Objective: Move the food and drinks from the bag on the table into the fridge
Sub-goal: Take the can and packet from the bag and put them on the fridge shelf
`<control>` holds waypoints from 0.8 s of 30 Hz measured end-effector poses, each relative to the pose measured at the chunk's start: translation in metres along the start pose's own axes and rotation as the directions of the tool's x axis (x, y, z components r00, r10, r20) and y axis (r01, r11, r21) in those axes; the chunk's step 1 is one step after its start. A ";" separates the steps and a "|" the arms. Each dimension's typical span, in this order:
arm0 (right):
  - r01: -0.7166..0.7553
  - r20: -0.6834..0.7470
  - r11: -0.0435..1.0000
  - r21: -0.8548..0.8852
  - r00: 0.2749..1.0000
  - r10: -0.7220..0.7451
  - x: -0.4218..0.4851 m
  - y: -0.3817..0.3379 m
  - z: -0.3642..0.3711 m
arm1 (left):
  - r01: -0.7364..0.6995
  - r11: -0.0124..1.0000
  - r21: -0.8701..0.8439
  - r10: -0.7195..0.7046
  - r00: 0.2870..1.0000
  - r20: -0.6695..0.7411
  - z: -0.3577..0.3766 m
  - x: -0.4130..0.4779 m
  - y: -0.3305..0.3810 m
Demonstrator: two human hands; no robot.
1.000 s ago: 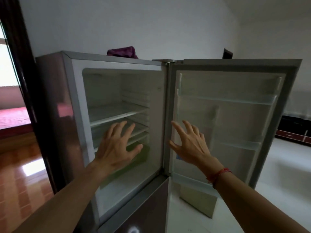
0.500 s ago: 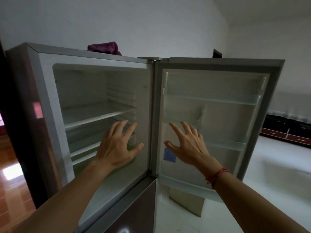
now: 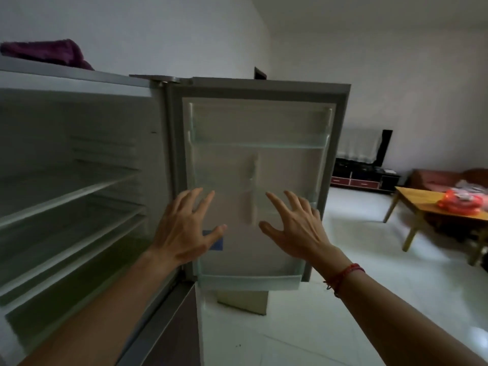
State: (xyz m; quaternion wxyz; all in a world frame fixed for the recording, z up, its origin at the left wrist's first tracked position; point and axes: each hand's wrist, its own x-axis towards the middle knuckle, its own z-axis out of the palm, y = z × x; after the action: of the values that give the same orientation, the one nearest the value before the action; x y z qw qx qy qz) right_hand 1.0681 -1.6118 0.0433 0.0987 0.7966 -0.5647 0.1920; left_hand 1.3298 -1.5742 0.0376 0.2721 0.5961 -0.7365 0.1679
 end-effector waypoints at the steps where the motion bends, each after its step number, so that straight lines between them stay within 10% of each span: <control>1: -0.033 -0.005 0.999 -0.017 0.999 0.033 -0.007 0.004 -0.002 | -0.028 0.999 -0.029 0.029 1.000 0.011 0.005 0.002 0.004; 24: -0.687 -0.201 0.662 -0.299 0.724 0.660 -0.257 0.098 -0.119 | -0.571 0.656 -0.494 0.610 0.786 -0.099 0.037 0.000 0.246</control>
State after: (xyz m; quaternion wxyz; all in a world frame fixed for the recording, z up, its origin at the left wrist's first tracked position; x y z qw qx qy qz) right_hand 0.8790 -1.3793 0.0384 0.1828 0.4920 -0.8396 0.1401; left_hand 1.0837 -1.5383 0.0270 0.3190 0.2387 -0.9168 0.0282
